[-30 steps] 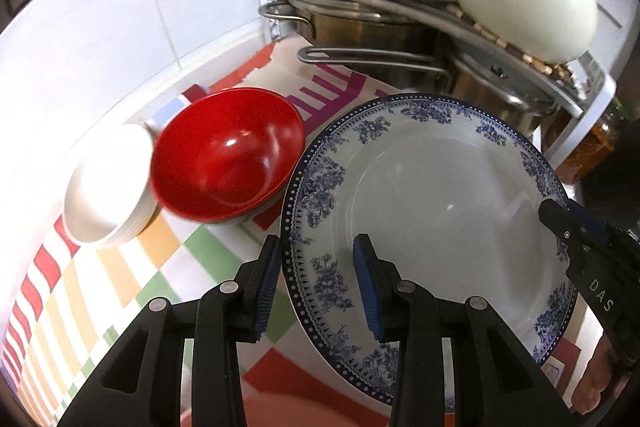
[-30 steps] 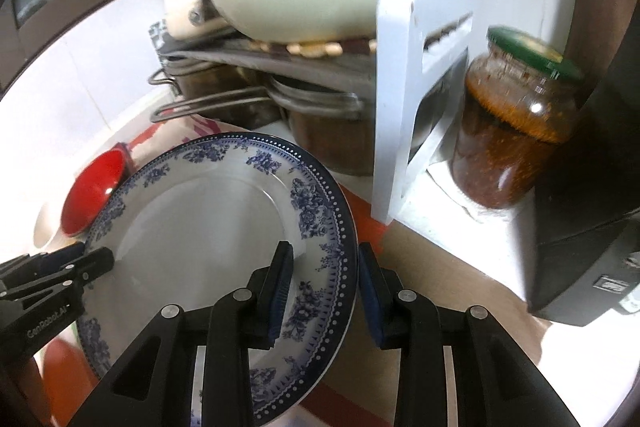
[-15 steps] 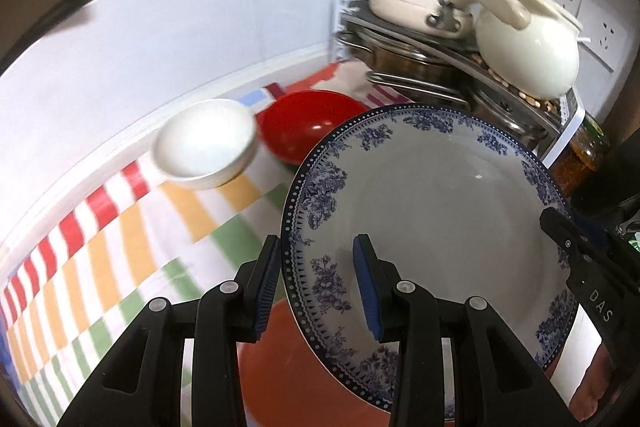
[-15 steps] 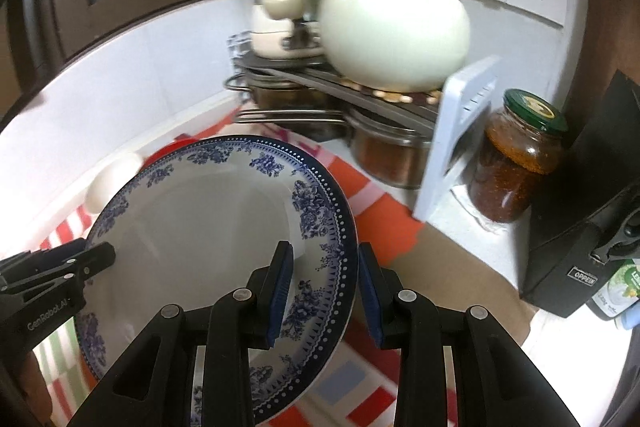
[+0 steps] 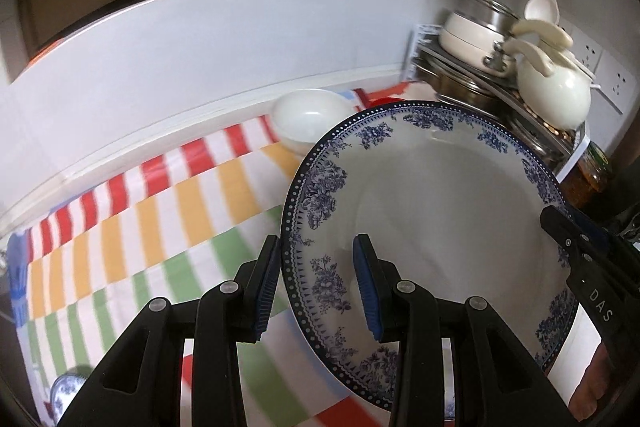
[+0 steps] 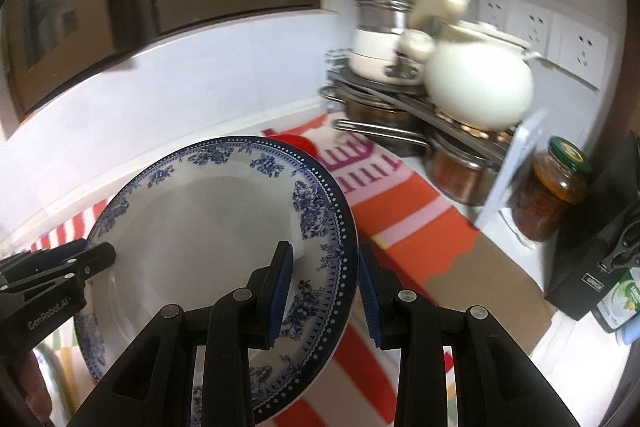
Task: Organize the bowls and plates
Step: 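Carry the blue-patterned plate toward the plate stack by the sink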
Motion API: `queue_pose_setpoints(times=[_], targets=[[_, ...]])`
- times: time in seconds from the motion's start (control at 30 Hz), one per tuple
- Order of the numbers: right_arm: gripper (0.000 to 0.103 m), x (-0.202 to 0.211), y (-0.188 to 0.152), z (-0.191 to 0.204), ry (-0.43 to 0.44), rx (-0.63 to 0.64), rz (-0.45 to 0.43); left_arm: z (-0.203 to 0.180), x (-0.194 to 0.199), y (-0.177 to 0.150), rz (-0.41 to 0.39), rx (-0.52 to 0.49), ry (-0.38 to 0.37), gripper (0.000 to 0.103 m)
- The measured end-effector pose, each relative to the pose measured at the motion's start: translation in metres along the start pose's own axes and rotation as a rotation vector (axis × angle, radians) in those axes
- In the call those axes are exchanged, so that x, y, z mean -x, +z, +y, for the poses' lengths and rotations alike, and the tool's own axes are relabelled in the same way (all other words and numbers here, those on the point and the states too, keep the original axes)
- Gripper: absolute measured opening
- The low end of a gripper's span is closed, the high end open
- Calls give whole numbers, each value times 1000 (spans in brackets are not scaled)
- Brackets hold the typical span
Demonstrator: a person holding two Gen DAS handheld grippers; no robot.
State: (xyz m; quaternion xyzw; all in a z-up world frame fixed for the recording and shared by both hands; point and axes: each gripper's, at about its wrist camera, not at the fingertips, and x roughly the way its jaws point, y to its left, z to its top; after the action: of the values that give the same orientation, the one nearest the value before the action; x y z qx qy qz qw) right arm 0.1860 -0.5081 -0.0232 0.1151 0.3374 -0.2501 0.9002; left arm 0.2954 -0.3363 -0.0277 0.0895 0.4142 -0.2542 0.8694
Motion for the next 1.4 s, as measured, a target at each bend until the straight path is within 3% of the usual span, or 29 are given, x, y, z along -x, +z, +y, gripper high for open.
queue_pose_setpoints(times=[0.9,1.4], targets=[[34,82,-68,193,210,208,-6,194,111,-113,-8,229,173,37],[34,100,-112,273,278,298,52,266,137,-171,49,305,220,37]])
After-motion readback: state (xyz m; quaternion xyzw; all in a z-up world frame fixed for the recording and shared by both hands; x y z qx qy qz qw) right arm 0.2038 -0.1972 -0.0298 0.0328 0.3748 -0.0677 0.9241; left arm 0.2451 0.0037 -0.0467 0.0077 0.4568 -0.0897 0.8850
